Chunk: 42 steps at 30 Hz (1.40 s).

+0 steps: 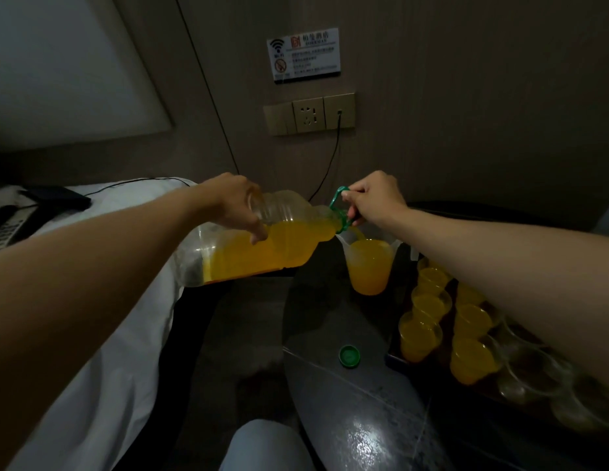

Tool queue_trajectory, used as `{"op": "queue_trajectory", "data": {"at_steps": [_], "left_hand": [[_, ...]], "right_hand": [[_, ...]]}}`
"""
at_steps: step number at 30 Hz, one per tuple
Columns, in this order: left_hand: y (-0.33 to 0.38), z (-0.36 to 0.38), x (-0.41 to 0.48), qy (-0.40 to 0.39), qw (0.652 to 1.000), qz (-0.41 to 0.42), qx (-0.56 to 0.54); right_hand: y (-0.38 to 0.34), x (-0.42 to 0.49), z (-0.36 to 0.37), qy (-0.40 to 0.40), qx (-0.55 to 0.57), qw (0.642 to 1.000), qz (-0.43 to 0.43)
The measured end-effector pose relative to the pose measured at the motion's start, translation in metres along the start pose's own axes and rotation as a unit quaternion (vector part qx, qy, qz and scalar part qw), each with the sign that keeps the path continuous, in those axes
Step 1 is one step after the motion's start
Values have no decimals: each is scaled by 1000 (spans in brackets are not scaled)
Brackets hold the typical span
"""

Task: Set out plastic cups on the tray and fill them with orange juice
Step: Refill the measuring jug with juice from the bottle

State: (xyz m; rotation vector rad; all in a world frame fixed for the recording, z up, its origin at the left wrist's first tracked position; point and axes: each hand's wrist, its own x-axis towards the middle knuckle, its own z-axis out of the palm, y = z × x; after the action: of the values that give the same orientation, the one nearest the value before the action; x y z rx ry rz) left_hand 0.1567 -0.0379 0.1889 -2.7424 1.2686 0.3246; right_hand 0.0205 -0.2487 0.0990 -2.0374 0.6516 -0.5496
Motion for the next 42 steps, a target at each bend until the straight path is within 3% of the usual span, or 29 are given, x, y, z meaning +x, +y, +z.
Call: {"op": "queue_trajectory", "data": {"at_steps": [42], "left_hand": [[-2,0,1,0,1000,-4,-13]], "right_hand": [[-4,0,-3,4,6,1000,-12]]}}
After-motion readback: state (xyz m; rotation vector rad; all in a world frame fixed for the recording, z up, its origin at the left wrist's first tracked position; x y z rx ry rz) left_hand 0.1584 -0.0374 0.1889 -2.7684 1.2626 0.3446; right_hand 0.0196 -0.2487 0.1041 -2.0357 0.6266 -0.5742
